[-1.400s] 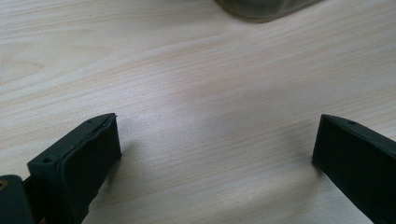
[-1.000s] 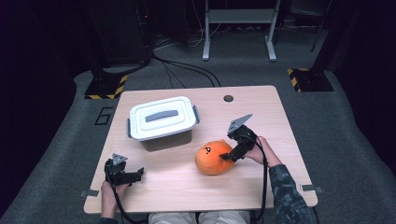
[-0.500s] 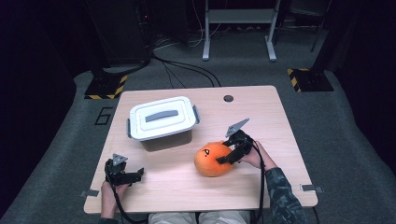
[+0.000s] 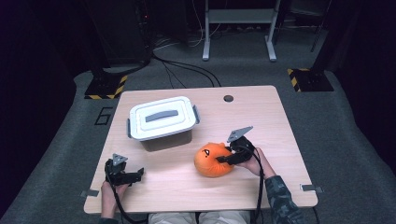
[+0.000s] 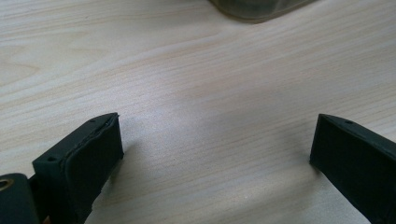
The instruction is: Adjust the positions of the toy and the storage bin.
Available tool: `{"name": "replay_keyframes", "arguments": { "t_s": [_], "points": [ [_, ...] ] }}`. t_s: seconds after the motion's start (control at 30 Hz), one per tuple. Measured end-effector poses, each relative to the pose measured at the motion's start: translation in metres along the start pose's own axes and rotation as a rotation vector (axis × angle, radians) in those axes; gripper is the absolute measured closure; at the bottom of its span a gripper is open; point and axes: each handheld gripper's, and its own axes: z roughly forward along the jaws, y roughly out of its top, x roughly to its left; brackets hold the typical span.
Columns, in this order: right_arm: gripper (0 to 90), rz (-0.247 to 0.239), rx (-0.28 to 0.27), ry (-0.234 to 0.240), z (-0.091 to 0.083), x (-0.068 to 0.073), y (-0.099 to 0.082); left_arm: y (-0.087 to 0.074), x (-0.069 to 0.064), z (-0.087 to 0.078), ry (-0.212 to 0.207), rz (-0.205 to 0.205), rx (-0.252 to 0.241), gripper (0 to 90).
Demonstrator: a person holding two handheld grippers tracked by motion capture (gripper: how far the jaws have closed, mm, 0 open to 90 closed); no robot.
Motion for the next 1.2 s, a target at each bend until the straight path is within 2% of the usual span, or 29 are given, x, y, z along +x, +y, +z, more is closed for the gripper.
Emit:
{"name": "replay_keyframes", "arguments": {
  "t_s": [0.03,0.23,0.47,0.57,0.6,0.8,1.2],
  "points": [
    [58.1,0.006,-0.01,-0.017,-0.001,0.004,0.0,0.0,0.0,0.0,0.0,0.0,0.0,2.2],
    [61.9,0.018,-0.057,-0.057,-0.003,0.012,-0.002,0.0,0.0,0.0,0.0,0.0,0.0,2.1],
    [64.4,-0.013,-0.062,-0.101,-0.009,0.027,0.004,0.0,0.0,0.0,0.0,0.0,0.0,2.1],
    [64.5,-0.029,-0.063,-0.109,-0.01,0.029,0.006,0.0,0.0,0.0,0.0,0.0,0.0,2.1],
    [64.5,-0.018,-0.065,-0.111,-0.01,0.031,0.006,0.0,0.0,0.0,0.0,0.0,0.0,2.2],
    [64.4,-0.027,-0.089,-0.122,-0.016,0.031,0.008,0.0,0.0,0.0,0.0,0.0,0.0,2.1],
    [63.9,0.007,-0.131,-0.171,-0.035,0.033,0.006,0.0,0.0,0.0,-0.001,0.0,0.0,2.1]
  ]
}}
